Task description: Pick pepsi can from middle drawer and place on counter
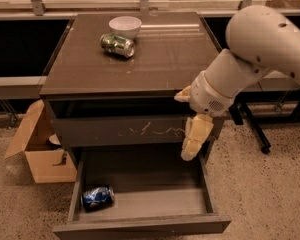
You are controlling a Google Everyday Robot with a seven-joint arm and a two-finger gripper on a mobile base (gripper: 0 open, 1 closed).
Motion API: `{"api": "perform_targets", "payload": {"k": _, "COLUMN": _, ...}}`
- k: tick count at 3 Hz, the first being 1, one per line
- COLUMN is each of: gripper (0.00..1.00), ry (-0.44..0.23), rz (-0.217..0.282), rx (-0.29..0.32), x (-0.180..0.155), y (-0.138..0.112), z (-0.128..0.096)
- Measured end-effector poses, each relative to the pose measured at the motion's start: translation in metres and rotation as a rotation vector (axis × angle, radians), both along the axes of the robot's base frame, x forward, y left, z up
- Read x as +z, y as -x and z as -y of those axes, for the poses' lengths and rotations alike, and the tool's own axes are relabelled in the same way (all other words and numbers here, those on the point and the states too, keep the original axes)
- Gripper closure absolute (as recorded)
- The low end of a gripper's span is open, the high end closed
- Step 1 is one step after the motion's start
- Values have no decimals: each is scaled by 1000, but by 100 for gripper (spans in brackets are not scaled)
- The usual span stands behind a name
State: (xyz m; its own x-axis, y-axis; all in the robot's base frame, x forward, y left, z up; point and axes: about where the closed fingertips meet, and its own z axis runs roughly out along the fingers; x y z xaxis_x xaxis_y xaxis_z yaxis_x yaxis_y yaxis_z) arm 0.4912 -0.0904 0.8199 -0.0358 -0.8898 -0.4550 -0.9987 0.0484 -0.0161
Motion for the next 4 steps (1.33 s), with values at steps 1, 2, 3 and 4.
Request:
{"api": "perform_targets", "payload": {"k": 1, "gripper": 0, "ry": -2, "rz": 3, "rx": 113, "x": -55, "y": 2, "z": -45}}
{"api": "perform_targets", "payload": {"k": 2, "gripper": 0, "ry": -23, "rz": 4, "rx": 162, "x": -88, "y": 4, "z": -72}}
{"api": "perform_targets", "payload": {"k": 3, "gripper": 0, "ry": -74, "rz": -14, "rx": 198, "x": -120, "y": 5, "z": -101}}
{"api": "perform_targets", "payload": {"k": 4, "gripper": 0, "ry": -132, "rz": -52, "rx": 217, "x": -150, "y": 9, "z": -128}}
